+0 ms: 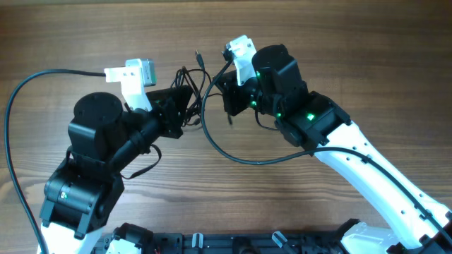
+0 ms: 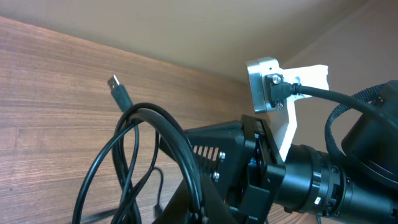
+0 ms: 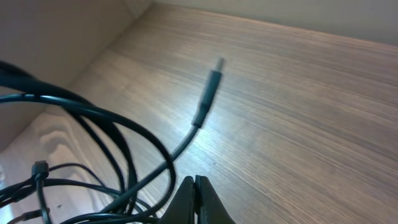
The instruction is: Untangle cables
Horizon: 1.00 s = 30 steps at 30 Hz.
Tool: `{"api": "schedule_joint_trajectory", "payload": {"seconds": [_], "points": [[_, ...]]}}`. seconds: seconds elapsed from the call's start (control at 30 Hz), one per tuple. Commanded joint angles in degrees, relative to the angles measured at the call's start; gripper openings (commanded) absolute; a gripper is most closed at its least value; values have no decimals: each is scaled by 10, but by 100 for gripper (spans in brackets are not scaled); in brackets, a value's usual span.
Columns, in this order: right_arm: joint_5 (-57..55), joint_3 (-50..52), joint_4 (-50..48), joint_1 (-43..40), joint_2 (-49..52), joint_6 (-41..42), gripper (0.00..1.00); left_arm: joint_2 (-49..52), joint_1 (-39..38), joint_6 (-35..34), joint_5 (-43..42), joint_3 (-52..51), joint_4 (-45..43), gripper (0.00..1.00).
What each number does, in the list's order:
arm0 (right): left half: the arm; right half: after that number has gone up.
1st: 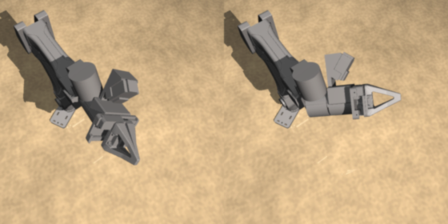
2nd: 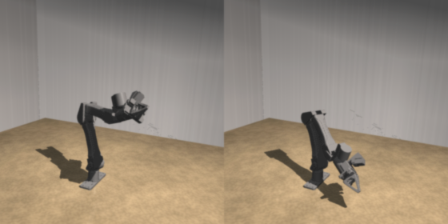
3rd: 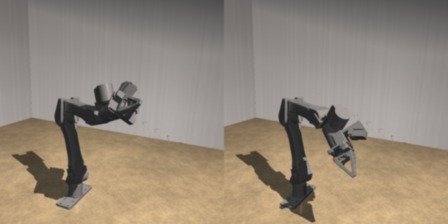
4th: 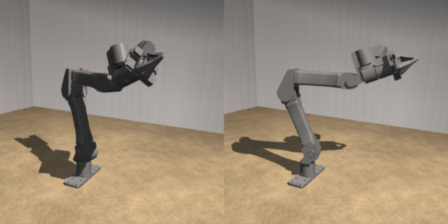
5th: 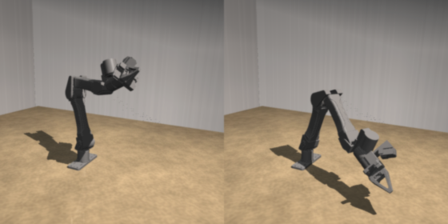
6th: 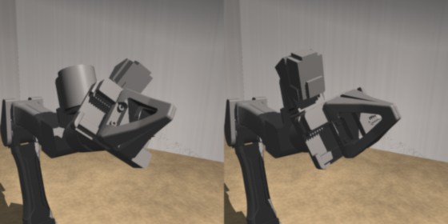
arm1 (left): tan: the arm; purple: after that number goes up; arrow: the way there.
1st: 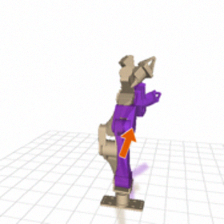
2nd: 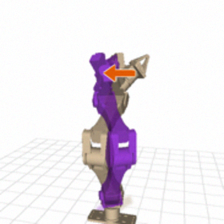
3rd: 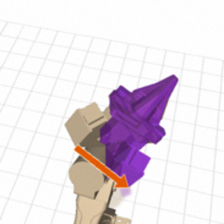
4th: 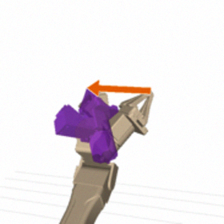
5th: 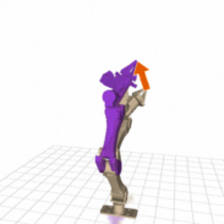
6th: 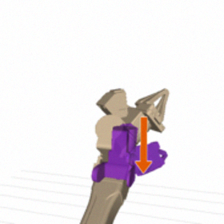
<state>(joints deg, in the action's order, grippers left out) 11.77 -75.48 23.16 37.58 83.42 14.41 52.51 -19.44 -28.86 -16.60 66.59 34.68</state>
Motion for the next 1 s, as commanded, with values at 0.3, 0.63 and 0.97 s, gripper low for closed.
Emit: {"api": "schedule_joint_trajectory", "payload": {"seconds": [0.3, 0.63, 0.97], "points": [[-34, -6, 22, 0, 7, -26, 72, -4, 1, 2, 2, 4, 36, 4], [-34, -6, 22, 0, 14, -24, 72, 5, 1, 16, 62, 4, 80, 4], [38, -6, 10, 0, 63, -22, 70, 17, 1, 16, 62, 4, 74, 4]]}}
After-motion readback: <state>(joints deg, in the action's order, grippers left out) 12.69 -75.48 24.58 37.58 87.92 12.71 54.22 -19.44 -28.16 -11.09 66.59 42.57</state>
